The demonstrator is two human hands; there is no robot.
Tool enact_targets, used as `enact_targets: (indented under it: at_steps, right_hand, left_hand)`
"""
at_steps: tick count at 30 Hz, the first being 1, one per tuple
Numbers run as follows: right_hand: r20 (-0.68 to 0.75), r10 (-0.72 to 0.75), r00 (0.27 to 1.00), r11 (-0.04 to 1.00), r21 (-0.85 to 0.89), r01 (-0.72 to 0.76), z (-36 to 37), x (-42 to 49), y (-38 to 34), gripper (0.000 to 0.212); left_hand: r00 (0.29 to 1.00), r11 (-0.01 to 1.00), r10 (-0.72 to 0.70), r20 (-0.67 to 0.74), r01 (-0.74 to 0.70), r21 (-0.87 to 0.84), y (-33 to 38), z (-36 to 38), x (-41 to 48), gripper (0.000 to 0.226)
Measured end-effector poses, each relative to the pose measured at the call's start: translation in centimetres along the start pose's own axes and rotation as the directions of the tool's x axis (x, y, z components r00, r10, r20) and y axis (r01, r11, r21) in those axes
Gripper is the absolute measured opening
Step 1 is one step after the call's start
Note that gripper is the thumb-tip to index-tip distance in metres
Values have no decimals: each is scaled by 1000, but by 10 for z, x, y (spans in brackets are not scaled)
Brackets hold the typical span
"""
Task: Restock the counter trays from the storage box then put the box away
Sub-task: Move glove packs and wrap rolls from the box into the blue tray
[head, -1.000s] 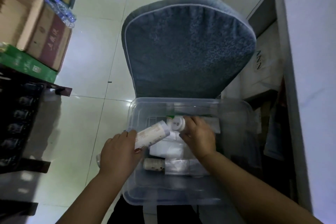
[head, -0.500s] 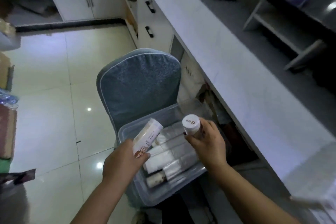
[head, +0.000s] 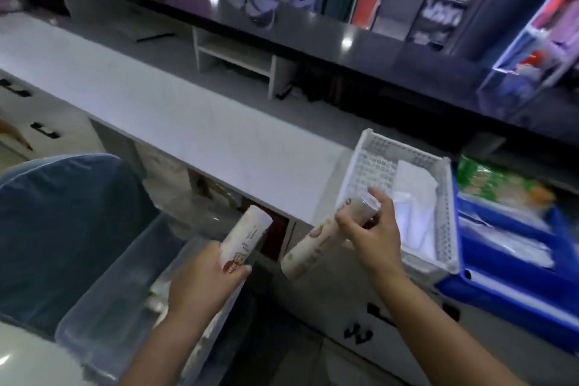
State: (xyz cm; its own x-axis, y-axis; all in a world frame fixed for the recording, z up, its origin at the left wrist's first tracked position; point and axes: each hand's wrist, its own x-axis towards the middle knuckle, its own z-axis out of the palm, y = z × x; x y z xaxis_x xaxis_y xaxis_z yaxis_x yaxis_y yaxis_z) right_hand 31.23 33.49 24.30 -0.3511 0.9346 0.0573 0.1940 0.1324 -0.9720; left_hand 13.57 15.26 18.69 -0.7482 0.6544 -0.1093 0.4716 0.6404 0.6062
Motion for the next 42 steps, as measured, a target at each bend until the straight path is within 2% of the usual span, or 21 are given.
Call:
enact_targets:
  at_steps: [2,6,12,15,19,23,26,28,30,31,34,36,39,42]
  right_hand:
    - [-39,11,999,1000,26,-10,-40,2,1,47]
    - [-153,32,988,996,88,-19,-125,8,12,41]
    - [-322,63,945,939,341,53,-262,23,39,33]
    - [-346,95,933,916,398,54,-321,32,59,32]
    - [-344,129,930,927,374,9,-373,41,87,36]
    - [-222,147,964,977,187,-106,-403,46,108,40]
    - [-78,174,982,974,-136,-183,-425,54,115,42]
    - [3,169,986,882,-446,-150,-441,62,116,43]
    - [70,134,989,691,-722,-42,-453,70,116,46]
    - [111,108,988,604,-797,23,-456,73,117,47]
    - [243,86,966,396,-898,191,-457,80,123,48]
    - [263,129,956,315,-925,212,-455,81,127,48]
    - [276,139,951,240,-941,238,-450,78,126,44]
    - [370,51,928,264,-901,345,-428,75,121,37]
  left_hand:
    - [996,996,86,22,-86,0,35,9,4,41]
    - [980,981,192,52,-191,-28,104,35,6,41]
    - [949,952,305,82,-306,3,199,93,-8,42]
    - [938,941,335,87,-338,27,240,124,-16,43]
    - [921,920,384,69,-388,56,295,159,-22,40]
    - [916,910,395,74,-401,103,335,187,-28,40]
    - [923,912,378,70,-384,144,354,198,-27,40]
    - [928,918,365,69,-371,142,362,203,-24,38]
    - [930,921,360,77,-367,133,368,206,-20,37]
    - [929,920,361,80,-369,131,369,207,-18,37]
    - [925,917,370,83,-378,127,371,211,-10,36]
    - [920,913,380,97,-390,116,371,212,-4,37]
    - [908,904,398,129,-412,115,369,209,4,38]
    - [906,902,400,135,-416,116,369,204,12,38]
